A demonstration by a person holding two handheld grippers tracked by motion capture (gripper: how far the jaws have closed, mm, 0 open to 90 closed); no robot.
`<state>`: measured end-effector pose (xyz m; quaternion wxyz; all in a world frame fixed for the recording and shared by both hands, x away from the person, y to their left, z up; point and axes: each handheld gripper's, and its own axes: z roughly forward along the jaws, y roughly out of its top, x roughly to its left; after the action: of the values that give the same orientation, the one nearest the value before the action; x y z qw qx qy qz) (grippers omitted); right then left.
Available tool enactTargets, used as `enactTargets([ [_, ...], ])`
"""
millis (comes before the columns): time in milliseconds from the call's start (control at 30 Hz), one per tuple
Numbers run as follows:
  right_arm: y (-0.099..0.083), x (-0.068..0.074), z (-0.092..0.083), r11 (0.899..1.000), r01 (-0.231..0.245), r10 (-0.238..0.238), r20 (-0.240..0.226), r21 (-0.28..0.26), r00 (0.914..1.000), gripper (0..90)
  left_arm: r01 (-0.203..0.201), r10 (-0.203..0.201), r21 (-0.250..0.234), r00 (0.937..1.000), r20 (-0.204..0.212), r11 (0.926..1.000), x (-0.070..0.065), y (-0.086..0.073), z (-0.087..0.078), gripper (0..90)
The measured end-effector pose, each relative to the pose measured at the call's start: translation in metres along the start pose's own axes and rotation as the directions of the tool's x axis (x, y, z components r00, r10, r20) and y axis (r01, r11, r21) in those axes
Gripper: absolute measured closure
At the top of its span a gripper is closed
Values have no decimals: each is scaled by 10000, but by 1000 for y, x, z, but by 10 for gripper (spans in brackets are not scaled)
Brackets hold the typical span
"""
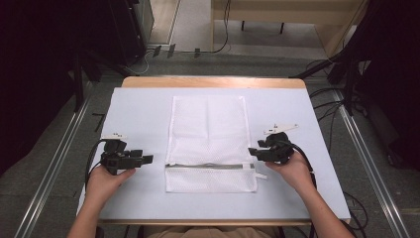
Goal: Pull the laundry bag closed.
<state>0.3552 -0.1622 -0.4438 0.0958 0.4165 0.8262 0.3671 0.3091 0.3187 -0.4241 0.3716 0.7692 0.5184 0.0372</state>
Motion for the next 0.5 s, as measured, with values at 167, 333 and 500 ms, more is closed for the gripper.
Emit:
enactTargets([
  [167, 4, 8, 0, 9996, 287, -286, -165, 67, 9995, 495, -131, 131, 17, 9999, 19, 9999, -3, 0, -1, 384],
  [333, 8, 18, 1, 9981, 618, -616, -358, 32, 9975, 491, -210, 210, 3, 9998, 20, 9998, -5, 0, -2, 383],
  [500, 11, 27, 4, 9967, 814, -810, -479, 72, 9956, 491, -137, 136, -16, 9999, -36, 9999, -5, 0, -2, 374],
])
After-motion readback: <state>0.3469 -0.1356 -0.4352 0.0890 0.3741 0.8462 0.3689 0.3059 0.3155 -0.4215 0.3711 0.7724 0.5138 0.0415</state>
